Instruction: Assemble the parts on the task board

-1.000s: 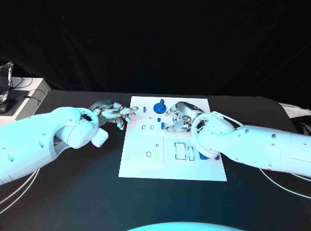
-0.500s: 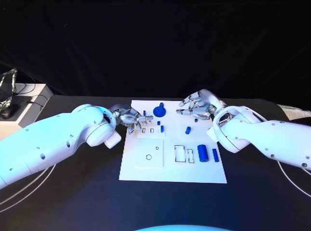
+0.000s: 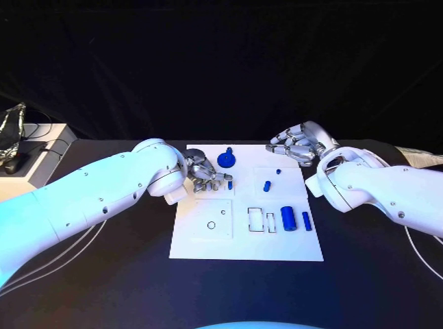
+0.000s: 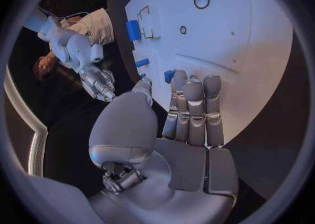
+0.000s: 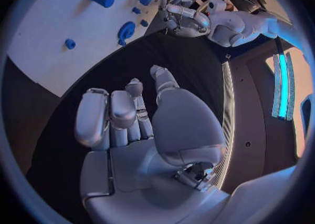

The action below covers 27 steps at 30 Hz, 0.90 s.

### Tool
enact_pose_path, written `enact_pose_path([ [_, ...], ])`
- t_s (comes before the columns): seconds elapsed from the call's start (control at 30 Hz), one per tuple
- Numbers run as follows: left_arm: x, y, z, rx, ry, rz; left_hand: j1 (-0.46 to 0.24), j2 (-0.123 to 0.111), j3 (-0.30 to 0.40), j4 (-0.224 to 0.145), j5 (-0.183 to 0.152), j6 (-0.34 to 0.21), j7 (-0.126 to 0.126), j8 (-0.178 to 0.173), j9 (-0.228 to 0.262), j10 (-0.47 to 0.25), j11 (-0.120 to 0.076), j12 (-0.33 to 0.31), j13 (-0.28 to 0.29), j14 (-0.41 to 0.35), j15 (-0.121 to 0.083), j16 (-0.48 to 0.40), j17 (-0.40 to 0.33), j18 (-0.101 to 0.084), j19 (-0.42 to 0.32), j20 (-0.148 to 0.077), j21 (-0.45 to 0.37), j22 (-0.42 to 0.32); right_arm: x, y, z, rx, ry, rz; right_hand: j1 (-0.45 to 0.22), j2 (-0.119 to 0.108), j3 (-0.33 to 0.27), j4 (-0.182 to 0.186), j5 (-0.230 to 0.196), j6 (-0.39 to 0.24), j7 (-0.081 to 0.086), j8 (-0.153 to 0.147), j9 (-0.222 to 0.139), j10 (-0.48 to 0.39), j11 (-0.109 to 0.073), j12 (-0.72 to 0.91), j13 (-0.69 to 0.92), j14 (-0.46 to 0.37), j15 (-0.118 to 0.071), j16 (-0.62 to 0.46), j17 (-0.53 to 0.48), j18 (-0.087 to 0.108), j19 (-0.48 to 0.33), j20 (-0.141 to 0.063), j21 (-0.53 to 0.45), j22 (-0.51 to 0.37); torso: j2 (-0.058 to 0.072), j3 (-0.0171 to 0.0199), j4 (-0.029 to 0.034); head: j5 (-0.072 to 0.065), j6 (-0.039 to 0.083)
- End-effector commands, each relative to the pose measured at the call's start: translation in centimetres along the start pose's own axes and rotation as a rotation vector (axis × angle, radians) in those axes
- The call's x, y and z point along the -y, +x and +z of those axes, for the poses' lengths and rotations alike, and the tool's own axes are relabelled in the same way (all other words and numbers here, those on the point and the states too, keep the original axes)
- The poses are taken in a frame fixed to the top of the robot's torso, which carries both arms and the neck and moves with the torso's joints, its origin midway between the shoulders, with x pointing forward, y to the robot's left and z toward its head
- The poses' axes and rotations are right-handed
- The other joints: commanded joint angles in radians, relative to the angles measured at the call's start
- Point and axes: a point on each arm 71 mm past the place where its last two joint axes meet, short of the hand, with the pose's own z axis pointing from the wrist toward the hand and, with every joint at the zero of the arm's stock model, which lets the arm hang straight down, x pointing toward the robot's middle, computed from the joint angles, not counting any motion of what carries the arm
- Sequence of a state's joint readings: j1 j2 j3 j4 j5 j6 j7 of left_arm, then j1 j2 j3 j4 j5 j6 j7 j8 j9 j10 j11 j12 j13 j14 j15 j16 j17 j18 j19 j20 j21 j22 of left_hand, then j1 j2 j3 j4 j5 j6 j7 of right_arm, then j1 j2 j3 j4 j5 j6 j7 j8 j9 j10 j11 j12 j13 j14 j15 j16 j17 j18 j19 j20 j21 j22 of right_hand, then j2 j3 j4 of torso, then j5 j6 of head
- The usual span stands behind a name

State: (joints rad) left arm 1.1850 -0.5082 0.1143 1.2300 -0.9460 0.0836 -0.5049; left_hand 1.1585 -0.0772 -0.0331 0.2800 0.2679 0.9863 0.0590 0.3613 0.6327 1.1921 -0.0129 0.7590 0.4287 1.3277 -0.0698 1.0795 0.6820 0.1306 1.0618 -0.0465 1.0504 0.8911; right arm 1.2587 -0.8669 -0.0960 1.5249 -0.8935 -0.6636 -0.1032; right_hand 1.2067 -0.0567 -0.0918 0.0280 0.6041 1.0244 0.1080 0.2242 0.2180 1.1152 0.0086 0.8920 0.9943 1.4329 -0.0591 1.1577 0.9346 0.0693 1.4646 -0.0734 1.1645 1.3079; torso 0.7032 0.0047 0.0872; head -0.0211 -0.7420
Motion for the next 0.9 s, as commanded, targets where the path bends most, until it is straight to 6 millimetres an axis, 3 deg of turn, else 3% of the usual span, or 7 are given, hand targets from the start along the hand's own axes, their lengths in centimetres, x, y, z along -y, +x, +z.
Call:
enact_pose_path([
  [0.03, 0.4, -0.2, 0.3, -0.021, -0.059, 0.095, -0.005, 0.005, 0.001, 0.002, -0.001, 0.007, 0.002, -0.003, 0.003, -0.006, -0.001, -0.004, 0.002, 0.005, 0.0, -0.002, 0.002, -0.006, 0.009, -0.001, 0.005, 0.004, 0.1, -0.3, 0.2, 0.019, 0.024, 0.024, -0.01, 0.0, 0.004, 0.009, 0.0, -0.005, -0.001, -0.006, 0.004, 0.001, -0.001, -0.005, 0.0, 0.0, -0.005, -0.003, -0.002, 0.0, 0.029, -0.004, -0.006, 0.158, 0.003, 0.0011, -0.0011, 0.0, -0.004],
  [0.13, 1.0, -0.3, 0.6, -0.019, -0.058, 0.101, -0.008, 0.004, 0.002, 0.002, -0.001, 0.009, 0.0, -0.003, 0.006, -0.005, -0.002, -0.003, 0.003, 0.005, 0.0, 0.0, 0.003, -0.006, 0.012, -0.001, 0.009, 0.009, 0.1, -0.5, 0.4, 0.024, 0.028, 0.029, -0.013, -0.002, 0.004, 0.012, -0.001, -0.006, -0.001, -0.007, 0.005, -0.001, -0.001, -0.007, -0.001, -0.001, -0.004, -0.004, -0.003, 0.001, 0.029, -0.004, -0.009, 0.158, 0.006, 0.0019, -0.0025, 0.002, -0.003],
  [0.2, 1.3, -0.4, 0.7, -0.02, -0.061, 0.103, -0.012, 0.003, 0.007, 0.002, -0.001, 0.008, 0.0, -0.002, 0.014, -0.005, -0.003, -0.001, 0.006, 0.005, -0.001, 0.003, 0.006, -0.007, 0.013, -0.001, 0.013, 0.015, 0.0, -0.6, 0.5, 0.026, 0.028, 0.032, -0.013, -0.003, 0.005, 0.014, -0.001, -0.007, 0.0, -0.01, 0.007, -0.003, 0.0, -0.009, -0.003, -0.002, -0.004, -0.007, -0.005, 0.001, 0.028, -0.003, -0.013, 0.157, 0.009, 0.0033, -0.0052, -0.007, 0.004],
  [0.37, 1.8, -0.7, 1.0, -0.018, -0.067, 0.108, -0.014, 0.003, 0.007, 0.002, -0.001, 0.009, -0.004, 0.003, 0.035, -0.004, -0.005, 0.004, 0.01, 0.006, -0.002, 0.009, 0.011, -0.009, 0.018, -0.003, 0.024, 0.029, -0.1, -0.6, 0.7, 0.026, 0.028, 0.035, -0.013, -0.004, 0.006, 0.016, -0.001, -0.011, 0.002, -0.014, 0.007, -0.007, 0.001, -0.013, -0.005, -0.002, -0.003, -0.01, -0.008, 0.002, 0.026, -0.003, -0.02, 0.155, 0.014, 0.0084, -0.0101, 0.006, 0.015],
  [0.43, 2.0, -0.8, 1.1, -0.018, -0.069, 0.11, -0.014, 0.004, 0.007, 0.002, -0.001, 0.01, -0.004, 0.004, 0.037, -0.004, -0.005, 0.005, 0.011, 0.006, -0.003, 0.009, 0.012, -0.009, 0.019, -0.003, 0.025, 0.031, -0.2, -0.6, 0.8, 0.026, 0.028, 0.035, -0.012, -0.004, 0.007, 0.016, 0.0, -0.01, 0.002, -0.014, 0.008, -0.007, 0.001, -0.013, -0.005, -0.002, -0.003, -0.01, -0.008, 0.002, 0.026, -0.003, -0.018, 0.156, 0.016, 0.0103, -0.0107, 0.002, 0.018],
  [0.63, 2.4, -1.1, 1.3, -0.017, -0.072, 0.113, -0.012, 0.008, 0.006, 0.001, -0.001, 0.008, -0.004, 0.003, 0.047, -0.005, -0.005, 0.006, 0.013, 0.006, -0.003, 0.011, 0.013, -0.01, 0.019, -0.004, 0.027, 0.034, -0.3, -0.7, 1.0, 0.029, 0.031, 0.035, -0.013, -0.004, 0.007, 0.017, -0.001, -0.011, 0.002, -0.017, 0.008, -0.009, 0.002, -0.015, -0.007, -0.002, -0.003, -0.011, -0.009, 0.003, 0.026, -0.002, -0.021, 0.155, 0.019, 0.0087, -0.011, -0.003, 0.01],
  [0.9, 2.7, -1.1, 1.6, -0.032, -0.076, 0.122, -0.011, 0.01, 0.004, 0.0, -0.001, 0.01, -0.005, 0.004, 0.052, -0.004, -0.006, 0.008, 0.013, 0.006, -0.003, 0.013, 0.014, -0.01, 0.019, -0.003, 0.028, 0.036, -0.4, -0.7, 1.1, 0.025, 0.034, 0.033, -0.013, -0.004, 0.008, 0.018, -0.003, -0.008, 0.002, -0.02, 0.01, -0.008, 0.001, -0.015, -0.007, -0.002, -0.003, -0.013, -0.011, 0.003, 0.026, -0.002, -0.023, 0.155, 0.021, 0.0103, -0.0122, -0.002, 0.005],
])
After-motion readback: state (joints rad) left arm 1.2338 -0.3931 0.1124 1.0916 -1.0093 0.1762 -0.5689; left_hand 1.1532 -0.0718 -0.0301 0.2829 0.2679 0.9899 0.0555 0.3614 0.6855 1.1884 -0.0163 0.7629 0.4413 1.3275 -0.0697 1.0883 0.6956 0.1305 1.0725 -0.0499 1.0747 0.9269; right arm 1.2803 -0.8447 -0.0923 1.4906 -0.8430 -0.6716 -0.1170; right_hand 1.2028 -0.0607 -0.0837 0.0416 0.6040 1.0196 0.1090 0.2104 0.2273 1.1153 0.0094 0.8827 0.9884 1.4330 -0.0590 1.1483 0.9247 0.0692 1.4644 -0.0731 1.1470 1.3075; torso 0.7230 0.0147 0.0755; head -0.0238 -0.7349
